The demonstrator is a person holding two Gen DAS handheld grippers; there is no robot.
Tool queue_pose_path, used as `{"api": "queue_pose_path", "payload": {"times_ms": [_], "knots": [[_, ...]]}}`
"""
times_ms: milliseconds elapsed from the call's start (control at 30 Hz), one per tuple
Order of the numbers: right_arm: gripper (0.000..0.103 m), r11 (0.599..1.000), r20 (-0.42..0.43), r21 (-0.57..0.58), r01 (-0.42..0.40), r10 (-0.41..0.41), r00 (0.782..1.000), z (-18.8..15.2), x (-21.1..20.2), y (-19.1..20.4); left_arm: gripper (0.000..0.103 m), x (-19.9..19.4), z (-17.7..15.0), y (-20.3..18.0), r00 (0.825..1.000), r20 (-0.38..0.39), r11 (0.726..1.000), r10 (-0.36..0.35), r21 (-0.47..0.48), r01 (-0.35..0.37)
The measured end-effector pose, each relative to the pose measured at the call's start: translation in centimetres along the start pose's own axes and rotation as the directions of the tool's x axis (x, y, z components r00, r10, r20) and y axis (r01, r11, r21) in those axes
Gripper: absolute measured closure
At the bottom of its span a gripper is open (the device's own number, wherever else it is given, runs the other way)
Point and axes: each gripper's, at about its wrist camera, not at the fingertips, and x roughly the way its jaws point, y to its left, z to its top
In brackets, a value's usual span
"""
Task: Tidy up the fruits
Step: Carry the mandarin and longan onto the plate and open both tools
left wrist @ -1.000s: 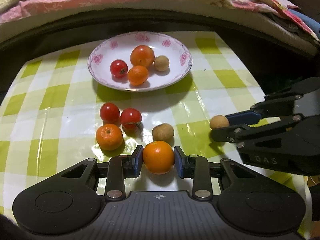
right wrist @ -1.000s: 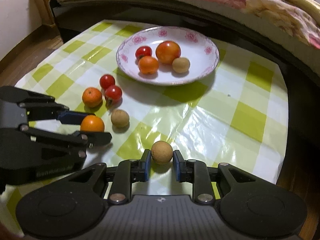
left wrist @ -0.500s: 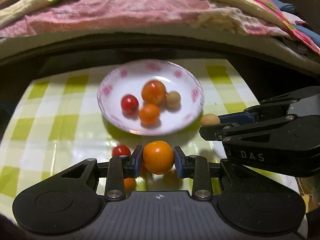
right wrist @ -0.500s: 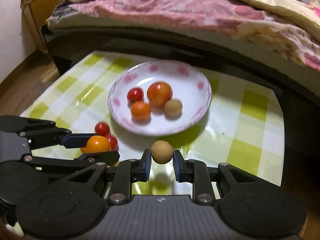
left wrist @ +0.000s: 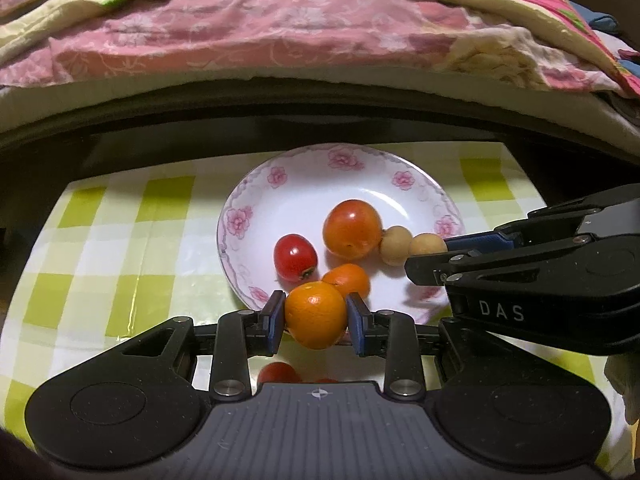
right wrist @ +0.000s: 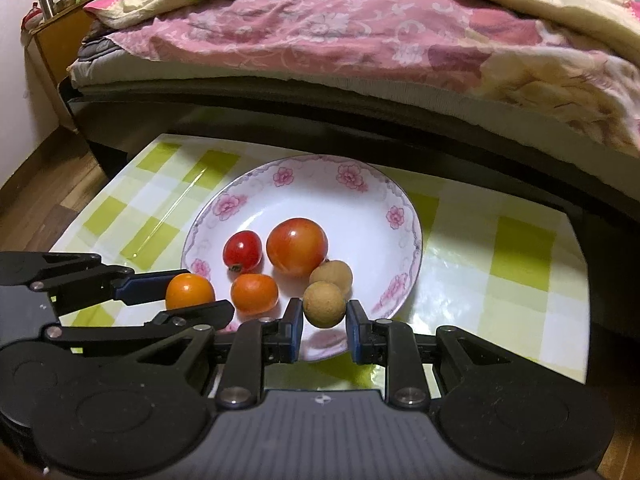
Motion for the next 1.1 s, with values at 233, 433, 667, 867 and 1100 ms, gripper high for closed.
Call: {"api": "queue_pose_path", "payload": {"times_ms": [233,433,667,867,1100], "knots": [[0.077,1.000,0.003,0.018,-0.006,0.006,1.000,0.6,1.3,-0.4,0.064,0.4,0.7,0.4,1.000,0.016,1.000,0.000,-0.020,0.001],[0.077,0.999,0.017,0.035,-0.005,0.004,1.000,1.1,1.6,-0.6,0.063,0.8,1.1,0.6,1.000,0.031,0.999,-0.001,-0.035,0.002],[0.077,0.999,-0.010,0.035,0.018,-0.018,1.000,1.2,1.9,-0.5,0.063,0.8,0.9,0.5,0.999,0.032,0.999,-0.013,-0.029,0.013],[0.077,1.000,-0.030,0.016,0.011,-0.011,1.000,0.8,1.9,-0.1,0.063,0.9,0.1,0.5,1.000,0.006,0.999,-0.016,-0.036,0.017],[0.076,0.999,-0.031,-0.018,0.034,-0.034,0.999,0.6,2.4,0.2,0.062,1.3,-0.1,0.4,1.000,0.010,1.000,-0.006,-0.023,0.006]]}}
